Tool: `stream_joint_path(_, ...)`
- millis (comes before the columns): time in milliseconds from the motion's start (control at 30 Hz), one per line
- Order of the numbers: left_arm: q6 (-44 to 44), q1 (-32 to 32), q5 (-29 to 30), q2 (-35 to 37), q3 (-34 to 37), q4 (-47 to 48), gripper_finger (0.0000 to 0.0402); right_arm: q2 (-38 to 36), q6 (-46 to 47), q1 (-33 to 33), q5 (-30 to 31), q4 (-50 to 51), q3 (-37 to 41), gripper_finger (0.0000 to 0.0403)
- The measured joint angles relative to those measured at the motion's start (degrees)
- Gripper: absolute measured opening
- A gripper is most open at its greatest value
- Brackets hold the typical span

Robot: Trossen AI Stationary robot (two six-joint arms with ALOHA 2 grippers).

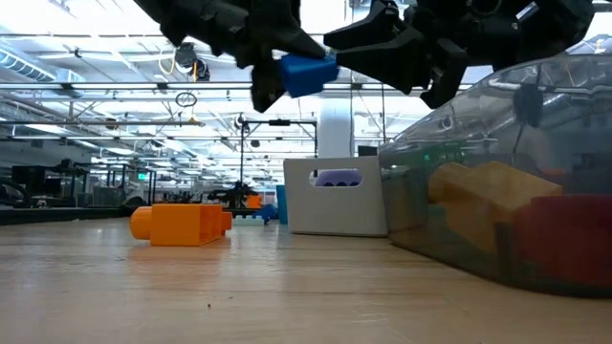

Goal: Pick & Place Toys
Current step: Put the blue game piece into the black bin

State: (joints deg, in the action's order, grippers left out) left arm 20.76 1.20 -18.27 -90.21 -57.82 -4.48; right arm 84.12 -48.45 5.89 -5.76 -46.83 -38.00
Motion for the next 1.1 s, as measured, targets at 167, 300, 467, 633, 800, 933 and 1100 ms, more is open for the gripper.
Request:
stream_joint_path(167,-0.07,1.27,-6.32,-3.85,-4.68,1.70,0.0147,-0.04,1.27,0.05,-0.47,2.09,-0.09,0.0224)
stream_joint_path(300,-2.35,1.74,-7.21,-5.46,-8.65,6.74,0.0168,0.02,1.68,-0.22,-0.31,3.77,-0.07,0.0224)
stream_joint_path(467,-3.65,1.72,-7.21,-5.47,-9.40,7.58,0.0166,0.00,1.93,-0.28,-0.33,4.11,-0.07,0.0224)
stream_joint_path(633,-2.79,2.23,-7.18,-5.98,-9.40,7.40,0.0147,-0.02,2.17,-0.31,-0.12,3.83,-0.07,0.0220)
stream_joint_path(800,-3.27,2.27,-6.92,-6.20,-9.40,7.29,0.0168,0.02,2.80,-0.26,2.20,3.59,0.02,0.0189)
stream_joint_path(933,-3.71,2.24,-6.94,-6.28,-9.40,7.24,0.0177,0.00,2.76,-0.33,2.73,3.11,0.00,0.0148)
stream_joint_path(1100,-3.51,2.31,-7.43,-6.28,-9.37,7.19,0.0155,-0.02,2.00,-0.31,2.69,3.21,-0.04,0.0122)
